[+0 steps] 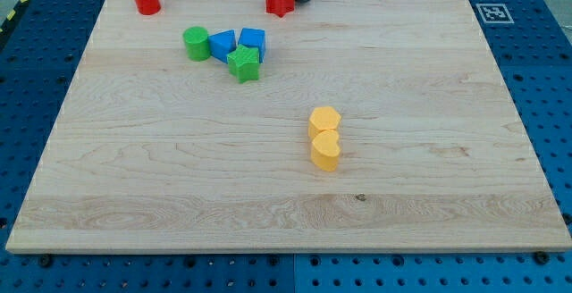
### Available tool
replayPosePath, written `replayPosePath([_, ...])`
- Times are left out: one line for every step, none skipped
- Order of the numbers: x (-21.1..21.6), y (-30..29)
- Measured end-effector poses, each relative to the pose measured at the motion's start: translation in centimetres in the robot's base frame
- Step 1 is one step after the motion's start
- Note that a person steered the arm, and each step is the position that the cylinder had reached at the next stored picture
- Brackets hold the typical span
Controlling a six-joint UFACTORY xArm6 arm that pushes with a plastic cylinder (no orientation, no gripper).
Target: Move your arm towards center
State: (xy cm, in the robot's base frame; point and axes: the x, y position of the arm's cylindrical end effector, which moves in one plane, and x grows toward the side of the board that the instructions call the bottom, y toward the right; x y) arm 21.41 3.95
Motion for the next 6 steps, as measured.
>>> replayPosePath([4.1,4.7])
replayPosePath([12.8,7.7])
replayPosePath([15.7,8.1])
replayPosePath([15.7,8.1])
replayPosePath([15.3,6.0])
replayPosePath([13.5,2.1])
